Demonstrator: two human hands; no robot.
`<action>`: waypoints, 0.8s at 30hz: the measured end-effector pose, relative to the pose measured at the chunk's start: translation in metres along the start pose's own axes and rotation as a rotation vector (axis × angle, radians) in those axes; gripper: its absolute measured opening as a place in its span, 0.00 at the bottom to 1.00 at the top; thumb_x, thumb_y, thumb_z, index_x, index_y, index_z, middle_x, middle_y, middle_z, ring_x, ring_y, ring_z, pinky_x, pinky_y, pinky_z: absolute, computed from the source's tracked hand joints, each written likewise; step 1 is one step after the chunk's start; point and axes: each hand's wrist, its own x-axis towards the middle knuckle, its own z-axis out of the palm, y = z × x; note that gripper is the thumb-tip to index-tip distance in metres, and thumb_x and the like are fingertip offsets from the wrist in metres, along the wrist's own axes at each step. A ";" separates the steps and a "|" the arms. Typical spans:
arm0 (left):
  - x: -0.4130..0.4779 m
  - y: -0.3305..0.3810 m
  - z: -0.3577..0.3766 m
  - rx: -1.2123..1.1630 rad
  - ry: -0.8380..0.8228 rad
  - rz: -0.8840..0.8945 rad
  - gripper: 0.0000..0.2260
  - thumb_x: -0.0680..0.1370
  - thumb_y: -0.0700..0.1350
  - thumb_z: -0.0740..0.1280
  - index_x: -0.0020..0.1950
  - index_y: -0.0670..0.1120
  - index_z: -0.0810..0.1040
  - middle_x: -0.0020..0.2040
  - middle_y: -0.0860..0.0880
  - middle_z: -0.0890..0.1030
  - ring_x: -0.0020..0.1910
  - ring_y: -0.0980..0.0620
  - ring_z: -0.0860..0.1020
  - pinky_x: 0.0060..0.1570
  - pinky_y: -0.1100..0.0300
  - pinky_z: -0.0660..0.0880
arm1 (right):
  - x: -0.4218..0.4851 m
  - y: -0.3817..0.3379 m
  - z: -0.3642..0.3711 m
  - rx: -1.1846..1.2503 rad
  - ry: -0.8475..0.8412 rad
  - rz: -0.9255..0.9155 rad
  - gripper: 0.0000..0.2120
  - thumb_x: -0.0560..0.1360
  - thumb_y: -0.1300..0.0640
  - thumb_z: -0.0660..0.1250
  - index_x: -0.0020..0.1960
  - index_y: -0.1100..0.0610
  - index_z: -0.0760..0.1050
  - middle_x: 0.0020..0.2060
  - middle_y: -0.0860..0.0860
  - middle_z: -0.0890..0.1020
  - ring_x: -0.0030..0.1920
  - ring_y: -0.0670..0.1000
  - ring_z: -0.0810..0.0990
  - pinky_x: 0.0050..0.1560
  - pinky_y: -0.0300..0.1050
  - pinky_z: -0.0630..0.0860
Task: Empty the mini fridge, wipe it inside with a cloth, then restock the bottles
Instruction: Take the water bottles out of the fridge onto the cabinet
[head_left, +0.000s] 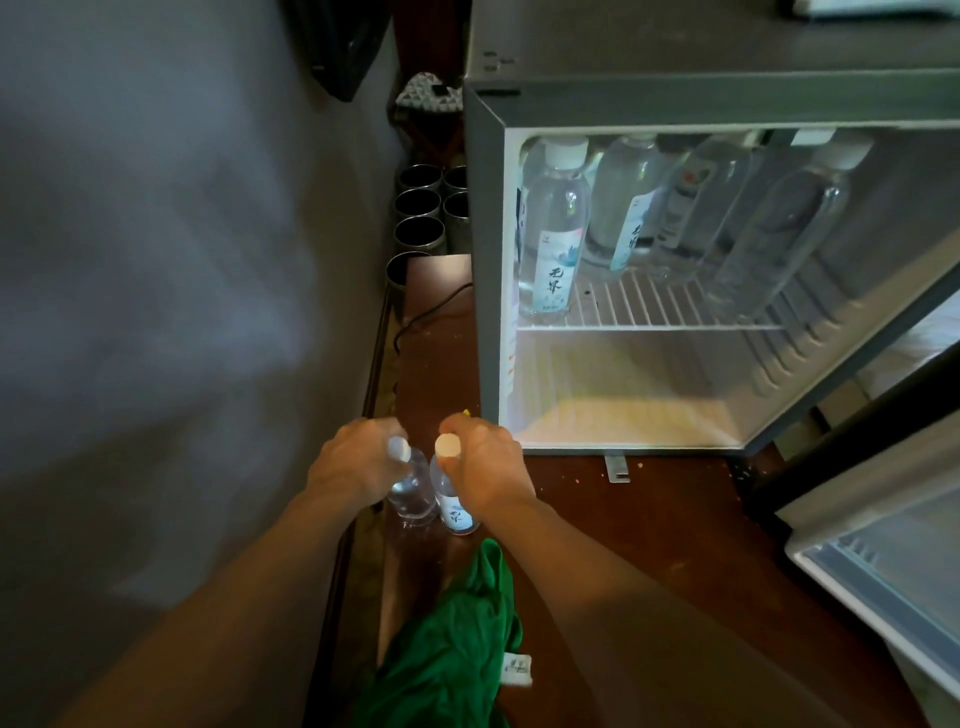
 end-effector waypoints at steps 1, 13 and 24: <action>0.000 0.000 0.000 0.006 -0.017 -0.006 0.07 0.73 0.46 0.70 0.50 0.52 0.77 0.48 0.49 0.80 0.47 0.47 0.78 0.44 0.54 0.76 | 0.000 -0.001 -0.002 -0.020 -0.022 -0.016 0.15 0.77 0.59 0.67 0.63 0.54 0.73 0.58 0.56 0.79 0.58 0.59 0.78 0.58 0.52 0.77; -0.026 0.062 -0.046 -0.056 0.197 0.056 0.21 0.75 0.48 0.68 0.68 0.52 0.69 0.61 0.47 0.72 0.62 0.45 0.72 0.59 0.48 0.72 | -0.013 0.023 -0.028 -0.086 -0.128 -0.105 0.19 0.77 0.52 0.67 0.67 0.47 0.70 0.62 0.51 0.78 0.59 0.55 0.78 0.59 0.54 0.76; -0.008 0.224 -0.089 -0.540 0.463 0.302 0.31 0.75 0.49 0.70 0.75 0.45 0.61 0.71 0.43 0.66 0.70 0.44 0.65 0.68 0.54 0.64 | -0.003 0.070 -0.209 0.103 0.905 0.156 0.22 0.75 0.56 0.66 0.67 0.60 0.67 0.64 0.58 0.71 0.65 0.59 0.70 0.63 0.53 0.69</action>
